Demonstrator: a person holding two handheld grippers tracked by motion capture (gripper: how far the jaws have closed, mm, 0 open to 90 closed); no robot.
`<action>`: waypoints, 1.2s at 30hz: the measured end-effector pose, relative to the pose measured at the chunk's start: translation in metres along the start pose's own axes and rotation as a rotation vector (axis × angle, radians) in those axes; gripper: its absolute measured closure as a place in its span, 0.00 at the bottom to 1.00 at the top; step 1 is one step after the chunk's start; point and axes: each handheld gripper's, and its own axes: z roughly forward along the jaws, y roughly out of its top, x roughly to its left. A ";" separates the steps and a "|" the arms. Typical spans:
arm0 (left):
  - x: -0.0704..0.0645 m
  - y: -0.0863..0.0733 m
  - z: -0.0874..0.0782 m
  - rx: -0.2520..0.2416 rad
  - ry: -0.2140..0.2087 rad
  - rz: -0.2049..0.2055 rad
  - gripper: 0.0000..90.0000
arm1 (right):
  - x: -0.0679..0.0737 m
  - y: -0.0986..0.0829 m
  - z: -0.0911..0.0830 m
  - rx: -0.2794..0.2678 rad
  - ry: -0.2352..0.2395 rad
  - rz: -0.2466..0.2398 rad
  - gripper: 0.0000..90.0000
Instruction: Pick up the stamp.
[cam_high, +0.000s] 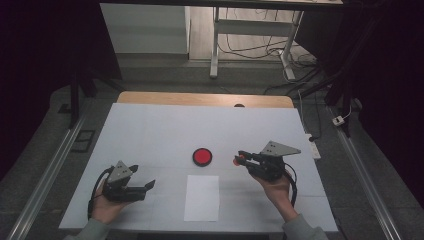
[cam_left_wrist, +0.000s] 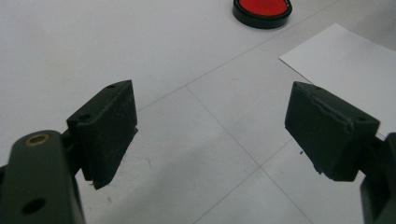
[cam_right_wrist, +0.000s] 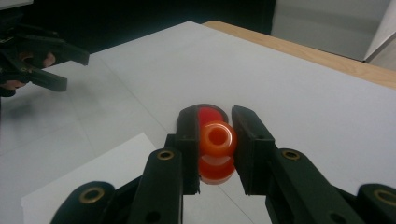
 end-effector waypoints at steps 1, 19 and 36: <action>0.001 0.000 0.000 0.000 -0.002 -0.001 0.19 | 0.001 0.001 0.002 0.002 0.007 -0.004 0.80; 0.002 -0.001 0.002 0.002 -0.013 0.007 0.19 | 0.026 0.010 0.022 0.010 0.077 -0.043 0.80; -0.001 0.003 0.007 0.013 -0.018 0.014 0.19 | 0.045 0.008 0.029 0.012 0.147 -0.048 0.80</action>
